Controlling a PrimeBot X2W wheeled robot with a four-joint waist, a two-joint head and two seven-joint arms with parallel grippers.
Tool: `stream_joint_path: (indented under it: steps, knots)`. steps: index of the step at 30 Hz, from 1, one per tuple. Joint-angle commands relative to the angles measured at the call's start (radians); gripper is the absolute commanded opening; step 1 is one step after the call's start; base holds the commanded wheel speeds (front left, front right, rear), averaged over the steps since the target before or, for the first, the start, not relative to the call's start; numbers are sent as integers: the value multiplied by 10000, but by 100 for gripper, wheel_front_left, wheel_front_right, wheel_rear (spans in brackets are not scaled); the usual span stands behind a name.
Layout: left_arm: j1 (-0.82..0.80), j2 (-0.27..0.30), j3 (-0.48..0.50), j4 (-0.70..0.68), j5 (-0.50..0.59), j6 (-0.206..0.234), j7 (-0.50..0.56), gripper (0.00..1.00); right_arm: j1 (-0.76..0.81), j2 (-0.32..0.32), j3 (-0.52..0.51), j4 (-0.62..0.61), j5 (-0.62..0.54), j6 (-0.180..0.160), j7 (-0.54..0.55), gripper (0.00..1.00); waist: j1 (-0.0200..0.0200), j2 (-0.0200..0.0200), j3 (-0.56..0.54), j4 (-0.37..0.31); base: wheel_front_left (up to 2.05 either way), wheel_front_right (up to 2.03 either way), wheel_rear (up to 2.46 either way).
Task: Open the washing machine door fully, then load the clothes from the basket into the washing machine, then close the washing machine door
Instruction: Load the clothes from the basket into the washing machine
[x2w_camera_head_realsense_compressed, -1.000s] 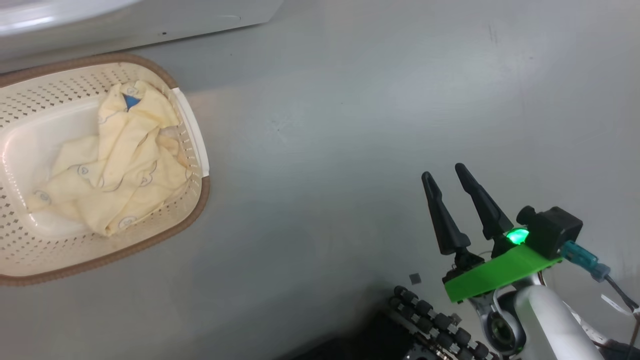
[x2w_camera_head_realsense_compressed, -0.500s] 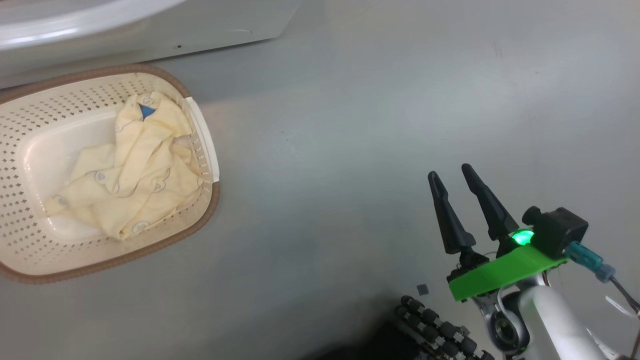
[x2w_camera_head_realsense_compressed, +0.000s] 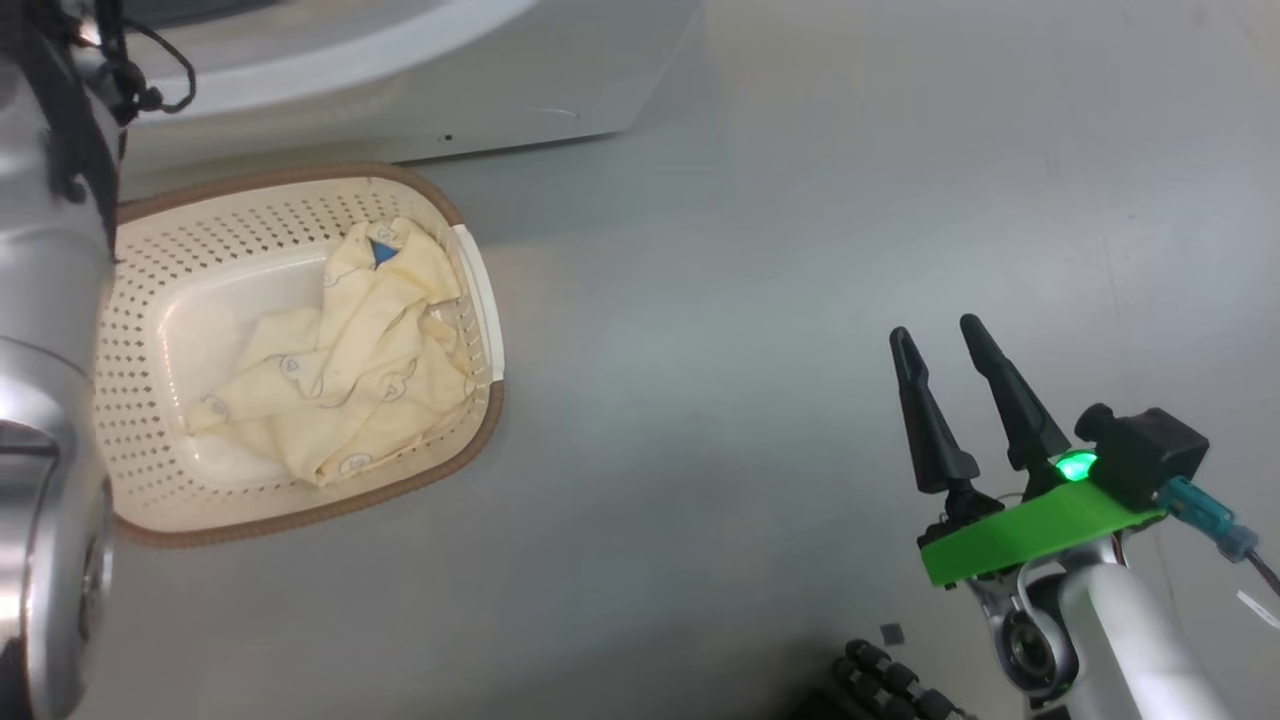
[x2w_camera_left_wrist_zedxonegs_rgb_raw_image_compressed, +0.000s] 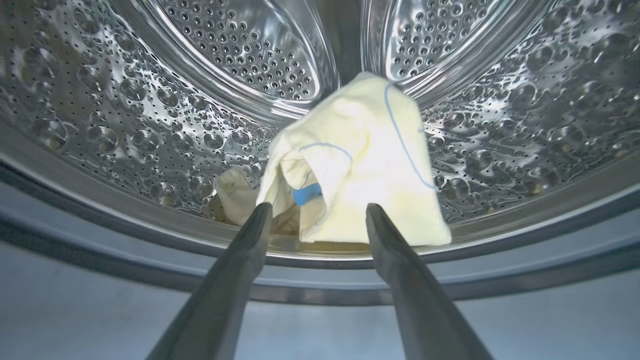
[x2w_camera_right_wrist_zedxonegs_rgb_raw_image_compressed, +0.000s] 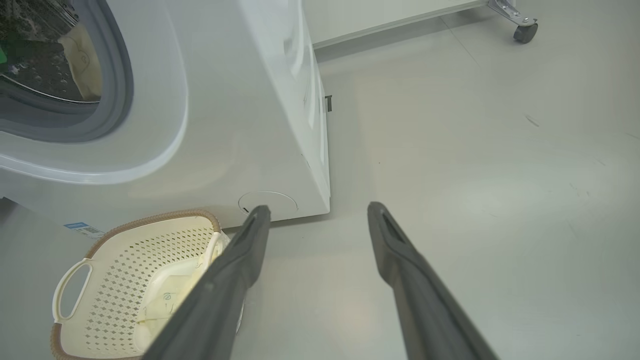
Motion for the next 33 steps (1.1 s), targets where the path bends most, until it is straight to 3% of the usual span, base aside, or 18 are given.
stream_joint_path:
  steps: [1, 19, 24, 33]
  knots:
    - [12, 148, 158, -301, -161, -51, -319, 100, 4, -116, 69, -304, -108, -29, -95, 100, 0, 0, -365, 314, 0, 0, 0]
    - [3398, -641, 266, -694, -1097, -1403, -2481, 100, 405, -116, -856, -437, -670, -29, -95, 100, 0, 0, -2541, 1610, 0, 0, 0]
    - [4933, -818, 304, -1799, -1461, -1811, -2581, 100, 692, -131, -1000, -434, -929, -29, -95, 100, 0, 0, -3168, 1876, 0, 0, 0]
    - [8780, -884, -13, -4886, -1567, -1843, -2588, 100, 1098, -233, -1117, -428, -1049, -29, -95, 100, 0, 0, -4114, 2084, 0, 0, 0]
